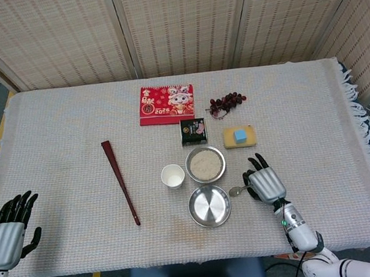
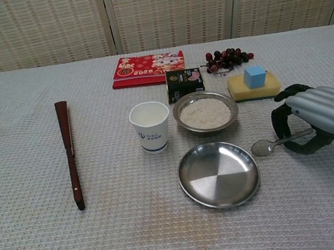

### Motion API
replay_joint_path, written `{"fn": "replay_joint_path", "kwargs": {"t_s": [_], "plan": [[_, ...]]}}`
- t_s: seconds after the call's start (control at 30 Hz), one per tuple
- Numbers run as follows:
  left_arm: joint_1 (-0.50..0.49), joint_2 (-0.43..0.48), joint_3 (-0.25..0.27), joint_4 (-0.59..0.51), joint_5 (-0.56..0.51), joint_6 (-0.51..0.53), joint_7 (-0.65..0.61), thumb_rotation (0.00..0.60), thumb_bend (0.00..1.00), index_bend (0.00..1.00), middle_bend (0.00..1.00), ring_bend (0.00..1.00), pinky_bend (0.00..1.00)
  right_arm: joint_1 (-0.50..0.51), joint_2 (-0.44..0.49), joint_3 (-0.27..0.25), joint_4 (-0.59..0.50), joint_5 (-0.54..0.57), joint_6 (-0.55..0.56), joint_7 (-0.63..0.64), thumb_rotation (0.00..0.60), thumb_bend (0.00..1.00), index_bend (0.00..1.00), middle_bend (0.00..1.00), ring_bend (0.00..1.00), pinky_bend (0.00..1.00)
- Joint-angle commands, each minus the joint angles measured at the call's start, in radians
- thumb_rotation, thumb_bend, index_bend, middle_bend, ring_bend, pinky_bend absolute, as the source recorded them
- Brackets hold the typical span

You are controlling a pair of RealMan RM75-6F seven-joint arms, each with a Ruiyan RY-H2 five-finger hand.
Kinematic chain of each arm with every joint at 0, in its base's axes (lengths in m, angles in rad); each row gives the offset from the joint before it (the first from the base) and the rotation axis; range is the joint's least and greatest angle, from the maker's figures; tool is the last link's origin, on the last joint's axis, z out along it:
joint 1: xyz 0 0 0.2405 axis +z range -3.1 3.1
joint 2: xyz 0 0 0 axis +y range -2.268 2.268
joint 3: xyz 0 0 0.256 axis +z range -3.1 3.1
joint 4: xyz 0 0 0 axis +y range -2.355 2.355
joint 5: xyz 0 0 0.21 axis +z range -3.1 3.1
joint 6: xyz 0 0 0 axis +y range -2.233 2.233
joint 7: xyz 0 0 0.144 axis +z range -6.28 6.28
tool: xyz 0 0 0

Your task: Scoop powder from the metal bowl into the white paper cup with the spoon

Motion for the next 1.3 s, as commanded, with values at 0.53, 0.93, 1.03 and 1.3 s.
{"fn": "replay_joint_path", "kwargs": {"t_s": [0.53,0.93,1.03,1.3], "plan": [[0.0,0.0,0.0,0.0,0.001,0.001,0.0,0.6,0.46,0.0,0.0,0.0,0.11,-0.001,0.0,0.004,0.0,0.011,-0.008,-0.007,0.6,0.36,0.93,0.6,0.16,0.0],[0.002,0.001,0.003,-0.004,0.008,0.006,0.001,0.6,0.46,0.0,0.0,0.0,0.11,0.0,0.047,0.021,-0.054,0.019,0.002,-0.017,0.6,0.36,0.93,0.6,0.16,0.0],[0.002,0.001,0.003,-0.005,0.01,0.007,0.001,0.6,0.46,0.0,0.0,0.0,0.11,0.005,0.076,0.032,-0.082,0.019,0.01,-0.042,0.6,0.36,0.93,0.6,0.16,0.0],[0.003,0.002,0.006,-0.007,0.015,0.008,-0.002,0.6,0.46,0.0,0.0,0.0,0.11,0.05,0.19,0.096,-0.227,0.062,-0.019,-0.123,0.6,0.36,0.93,0.6,0.16,0.0]]}}
